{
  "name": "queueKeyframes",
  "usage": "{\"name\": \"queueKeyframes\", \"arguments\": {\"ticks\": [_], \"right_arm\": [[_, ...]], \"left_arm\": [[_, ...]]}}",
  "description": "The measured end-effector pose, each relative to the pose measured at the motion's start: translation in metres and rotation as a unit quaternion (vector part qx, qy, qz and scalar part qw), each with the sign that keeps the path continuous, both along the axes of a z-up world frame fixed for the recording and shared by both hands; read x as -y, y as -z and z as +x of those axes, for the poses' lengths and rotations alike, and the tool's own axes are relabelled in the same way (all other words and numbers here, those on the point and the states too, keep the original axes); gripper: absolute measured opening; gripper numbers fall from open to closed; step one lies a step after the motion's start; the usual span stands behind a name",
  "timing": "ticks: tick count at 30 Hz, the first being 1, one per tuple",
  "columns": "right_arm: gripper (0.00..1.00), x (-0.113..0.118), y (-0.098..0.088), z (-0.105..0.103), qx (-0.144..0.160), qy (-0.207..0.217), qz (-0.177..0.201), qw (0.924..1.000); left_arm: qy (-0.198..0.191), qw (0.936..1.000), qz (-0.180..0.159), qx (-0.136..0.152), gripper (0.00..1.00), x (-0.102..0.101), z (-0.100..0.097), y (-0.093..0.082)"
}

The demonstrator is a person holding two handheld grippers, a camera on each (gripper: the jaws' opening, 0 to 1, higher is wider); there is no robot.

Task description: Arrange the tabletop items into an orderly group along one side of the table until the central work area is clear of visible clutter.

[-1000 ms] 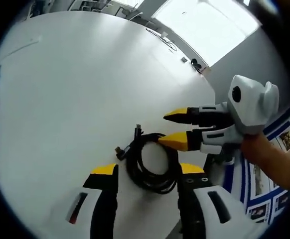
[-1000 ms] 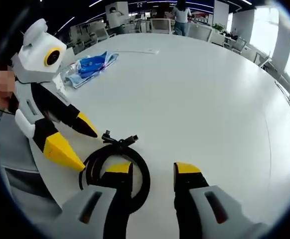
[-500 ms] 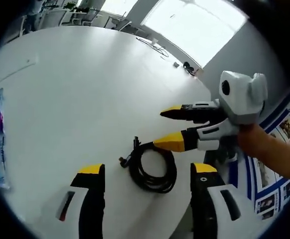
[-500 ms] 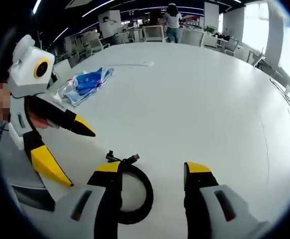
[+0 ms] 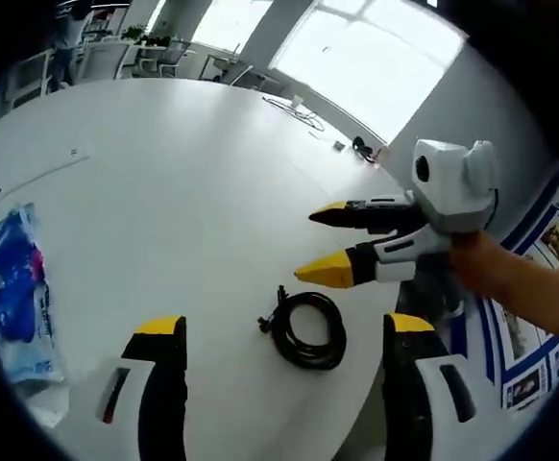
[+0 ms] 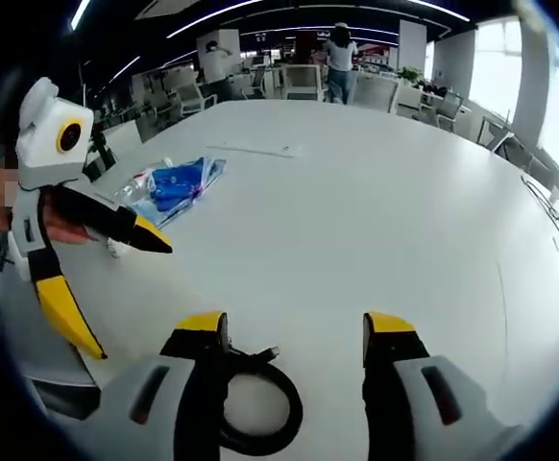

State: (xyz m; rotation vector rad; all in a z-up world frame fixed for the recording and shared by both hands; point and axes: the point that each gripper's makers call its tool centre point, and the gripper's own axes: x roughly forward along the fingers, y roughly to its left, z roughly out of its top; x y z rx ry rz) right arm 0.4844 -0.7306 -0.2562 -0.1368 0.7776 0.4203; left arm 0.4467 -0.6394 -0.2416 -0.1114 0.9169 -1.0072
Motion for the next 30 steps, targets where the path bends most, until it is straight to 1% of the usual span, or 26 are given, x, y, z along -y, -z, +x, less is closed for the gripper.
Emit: {"name": "queueKeyframes", "arguments": {"ticks": [5, 10, 14, 15, 17, 20, 22, 26, 30], "right_arm": [[0.55, -0.009, -0.007, 0.009, 0.005, -0.012, -0.006, 0.9999], [0.55, -0.025, -0.018, 0.021, 0.015, -0.026, -0.005, 0.9995], [0.54, -0.039, -0.024, 0.031, 0.021, -0.04, -0.003, 0.999], [0.54, -0.043, -0.025, 0.033, 0.021, -0.044, -0.002, 0.9988], [0.54, -0.053, -0.026, 0.038, 0.022, -0.053, -0.001, 0.9983], [0.54, -0.065, -0.028, 0.045, 0.024, -0.063, 0.0, 0.9977], [0.53, -0.076, -0.028, 0.051, 0.024, -0.073, 0.004, 0.997], [0.53, -0.101, -0.03, 0.064, 0.028, -0.092, 0.007, 0.9953], [0.52, -0.126, -0.028, 0.077, 0.028, -0.114, 0.008, 0.9931]], "left_arm": [[-0.019, 0.9998, -0.009, 0.006, 0.86, -0.014, 0.009, -0.011], [-0.029, 0.9993, -0.016, 0.017, 0.88, -0.029, 0.015, -0.022], [-0.046, 0.9984, -0.017, 0.029, 0.88, -0.049, 0.024, -0.031], [-0.051, 0.9981, -0.017, 0.028, 0.87, -0.053, 0.026, -0.032], [-0.062, 0.9973, -0.023, 0.033, 0.88, -0.063, 0.031, -0.039], [-0.075, 0.9961, -0.02, 0.042, 0.88, -0.08, 0.038, -0.045], [-0.092, 0.9943, -0.017, 0.049, 0.88, -0.099, 0.046, -0.048], [-0.115, 0.9917, -0.01, 0.058, 0.88, -0.127, 0.056, -0.051], [-0.139, 0.988, -0.004, 0.068, 0.88, -0.156, 0.066, -0.054]]}}
